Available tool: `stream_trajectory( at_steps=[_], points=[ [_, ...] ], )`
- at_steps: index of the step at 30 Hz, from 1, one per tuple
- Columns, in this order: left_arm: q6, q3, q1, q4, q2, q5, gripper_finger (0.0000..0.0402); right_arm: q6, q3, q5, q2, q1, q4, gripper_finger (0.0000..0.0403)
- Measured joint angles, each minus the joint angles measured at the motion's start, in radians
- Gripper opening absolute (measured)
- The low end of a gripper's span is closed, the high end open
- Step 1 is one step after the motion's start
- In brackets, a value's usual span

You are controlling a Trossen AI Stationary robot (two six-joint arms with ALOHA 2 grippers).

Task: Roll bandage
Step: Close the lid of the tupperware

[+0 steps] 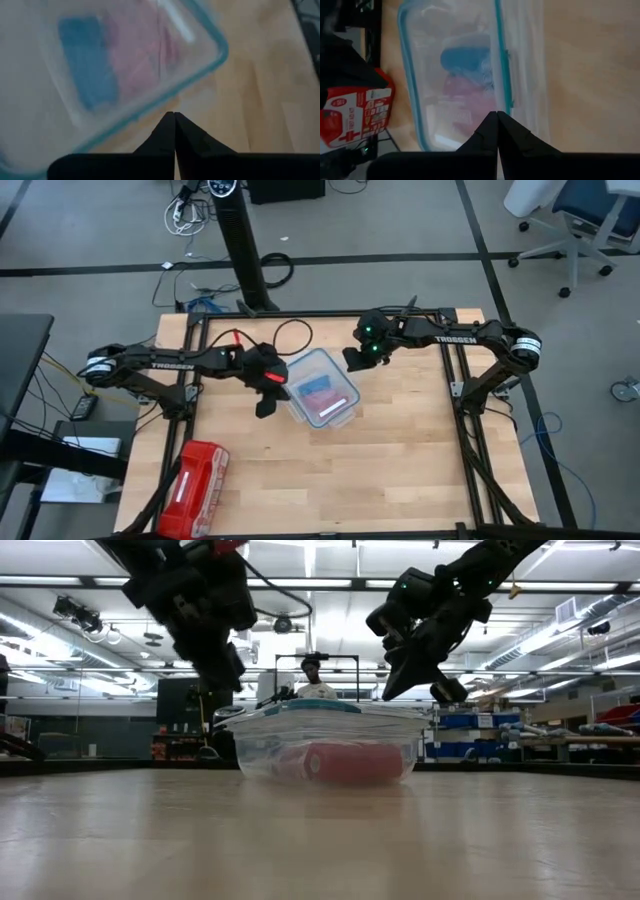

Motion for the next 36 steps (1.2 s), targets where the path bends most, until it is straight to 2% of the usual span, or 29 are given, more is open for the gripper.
stream_trajectory(
  at_steps=[5,13,24,28,36],
  points=[
    [0.0,-0.015,-0.001,-0.074,0.027,0.007,0.0002,-0.031,0.0,0.028,0.0,-0.013,0.003,0.0002],
    [-0.003,-0.022,-0.002,-0.021,0.063,-0.027,0.0001,-0.068,0.0,0.031,0.002,-0.011,0.004,0.0001],
    [-0.012,-0.023,-0.007,-0.014,0.119,-0.103,0.0,-0.09,0.001,0.023,0.122,0.0,0.053,0.0001],
    [-0.037,-0.023,-0.009,0.001,0.128,-0.149,0.0,-0.094,0.002,0.03,0.128,0.001,0.062,0.0001],
    [-0.07,-0.023,-0.014,0.026,0.13,-0.17,0.0,-0.089,0.002,0.043,0.123,0.001,0.059,0.0]
  ],
)
